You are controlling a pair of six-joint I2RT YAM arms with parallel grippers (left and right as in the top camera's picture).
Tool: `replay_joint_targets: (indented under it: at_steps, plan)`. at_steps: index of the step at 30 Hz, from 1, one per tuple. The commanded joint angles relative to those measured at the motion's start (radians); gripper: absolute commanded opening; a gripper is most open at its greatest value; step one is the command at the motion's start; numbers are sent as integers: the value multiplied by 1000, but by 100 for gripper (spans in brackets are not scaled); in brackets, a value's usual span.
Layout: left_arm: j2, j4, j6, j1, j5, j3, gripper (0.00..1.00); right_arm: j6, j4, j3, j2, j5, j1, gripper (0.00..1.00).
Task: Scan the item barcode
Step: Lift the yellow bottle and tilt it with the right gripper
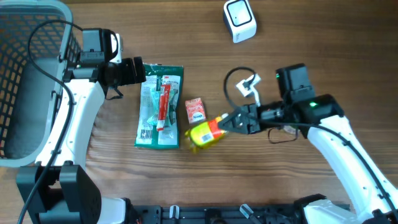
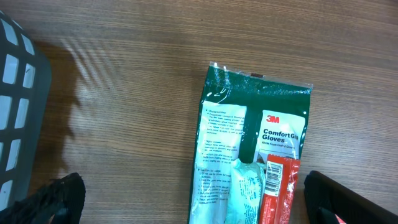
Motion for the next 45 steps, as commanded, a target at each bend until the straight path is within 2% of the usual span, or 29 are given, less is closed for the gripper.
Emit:
replay_joint_targets:
  at_steps: [1,14,31,41,45]
  plan:
    - [-4,3,16,3,8,7,100,7,6,-1,-6,-66,57,34]
    - [-4,3,16,3,8,7,100,4,1,-1,-7,-66,59,36]
    - [-4,3,16,3,8,7,100,-5,-5,-1,-7,-59,26,34]
    - [-4,3,16,3,8,7,100,12,-16,-1,-7,169,26,33]
    - [-4,3,16,3,8,7,100,16,-49,-1,-7,352,27,31]
